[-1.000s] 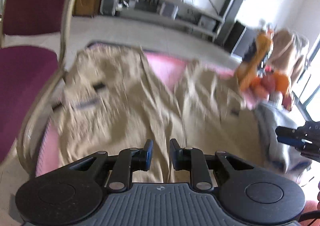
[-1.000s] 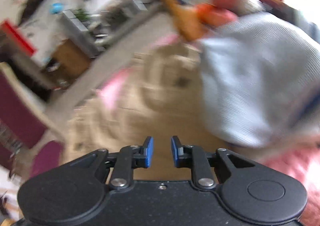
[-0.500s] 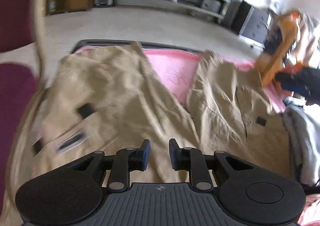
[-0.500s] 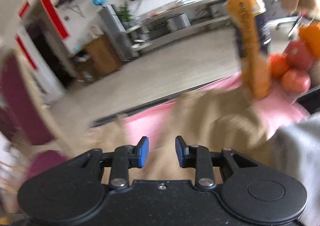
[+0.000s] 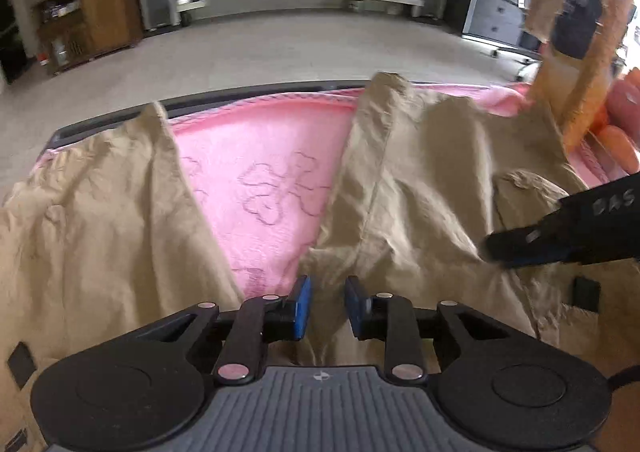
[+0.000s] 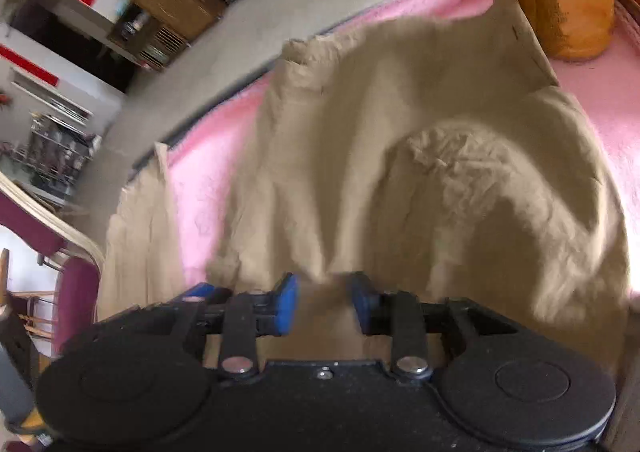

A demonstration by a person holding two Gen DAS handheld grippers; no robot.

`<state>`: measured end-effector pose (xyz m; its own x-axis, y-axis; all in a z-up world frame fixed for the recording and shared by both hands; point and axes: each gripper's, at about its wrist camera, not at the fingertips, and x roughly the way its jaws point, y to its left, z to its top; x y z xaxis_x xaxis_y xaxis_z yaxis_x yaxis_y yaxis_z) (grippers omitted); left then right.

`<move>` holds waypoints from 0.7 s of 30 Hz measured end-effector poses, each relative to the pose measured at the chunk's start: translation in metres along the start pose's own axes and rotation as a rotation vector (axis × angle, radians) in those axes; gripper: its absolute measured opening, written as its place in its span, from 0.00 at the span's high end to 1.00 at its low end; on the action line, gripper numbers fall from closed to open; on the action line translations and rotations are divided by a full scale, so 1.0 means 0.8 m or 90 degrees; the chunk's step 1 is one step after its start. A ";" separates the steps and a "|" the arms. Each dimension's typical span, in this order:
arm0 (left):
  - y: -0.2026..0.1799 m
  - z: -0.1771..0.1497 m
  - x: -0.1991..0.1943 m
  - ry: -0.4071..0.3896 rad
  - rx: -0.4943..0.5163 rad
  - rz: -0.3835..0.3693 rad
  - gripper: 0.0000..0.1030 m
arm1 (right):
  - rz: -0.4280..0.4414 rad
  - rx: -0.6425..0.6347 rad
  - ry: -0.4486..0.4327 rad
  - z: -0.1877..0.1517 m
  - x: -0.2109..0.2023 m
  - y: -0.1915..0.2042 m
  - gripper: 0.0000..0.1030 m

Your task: Fold clothes

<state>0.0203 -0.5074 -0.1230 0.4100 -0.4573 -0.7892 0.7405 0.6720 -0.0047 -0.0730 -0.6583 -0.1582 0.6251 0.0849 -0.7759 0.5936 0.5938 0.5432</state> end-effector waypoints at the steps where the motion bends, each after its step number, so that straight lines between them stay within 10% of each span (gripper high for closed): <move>1: -0.002 0.002 0.001 -0.001 0.006 0.056 0.79 | -0.034 0.013 -0.037 0.001 -0.011 -0.009 0.81; 4: 0.001 0.003 0.004 -0.002 0.024 0.150 0.80 | -0.177 0.083 -0.143 0.000 -0.049 -0.037 0.86; 9: 0.017 -0.003 -0.044 -0.007 0.001 0.102 0.84 | -0.273 0.078 -0.248 -0.013 -0.091 -0.009 0.68; 16: 0.001 -0.044 -0.064 0.062 0.010 -0.101 0.76 | -0.146 0.076 -0.085 -0.051 -0.068 0.025 0.64; 21: 0.007 -0.056 -0.075 0.109 -0.030 -0.057 0.79 | -0.304 0.026 -0.108 -0.076 -0.071 0.036 0.92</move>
<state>-0.0239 -0.4501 -0.1034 0.2440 -0.4140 -0.8770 0.7432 0.6608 -0.1051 -0.1219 -0.5973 -0.1179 0.3512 -0.3217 -0.8793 0.8502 0.5029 0.1556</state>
